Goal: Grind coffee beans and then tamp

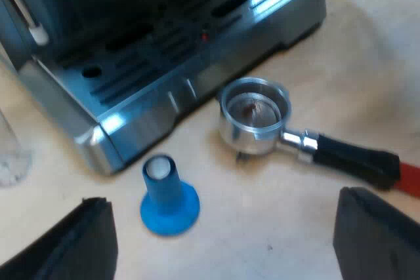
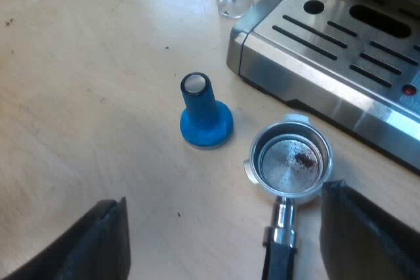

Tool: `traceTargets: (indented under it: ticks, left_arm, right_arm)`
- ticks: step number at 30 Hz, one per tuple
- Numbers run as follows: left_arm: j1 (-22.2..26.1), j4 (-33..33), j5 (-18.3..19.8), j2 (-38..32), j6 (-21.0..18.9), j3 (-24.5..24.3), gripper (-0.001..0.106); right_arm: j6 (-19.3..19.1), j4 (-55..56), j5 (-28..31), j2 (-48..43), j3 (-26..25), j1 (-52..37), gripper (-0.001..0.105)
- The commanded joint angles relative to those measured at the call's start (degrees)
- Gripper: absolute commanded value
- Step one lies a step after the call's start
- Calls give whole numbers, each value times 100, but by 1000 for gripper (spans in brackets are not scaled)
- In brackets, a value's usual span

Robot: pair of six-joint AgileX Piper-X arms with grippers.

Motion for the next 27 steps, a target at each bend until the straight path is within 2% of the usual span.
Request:
traceTargets:
  ticks: [1, 7, 12, 27]
  left_arm:
    - [-25, -322, -69, 159, -62, 153, 70]
    - [-25, -862, -69, 452, -62, 451, 70]
    - [-25, -1254, -278, 813, -62, 519, 70]
    - [-25, -3042, -325, 3034, -52, 519, 70]
  right_arm:
    - [-102, -144, -10, -19, -44, -16, 63]
    - [-102, -143, -10, -19, -44, -16, 63]
    - [-102, -143, -10, -19, -44, -16, 63]
    - [-102, -143, -10, -19, -44, -16, 63]
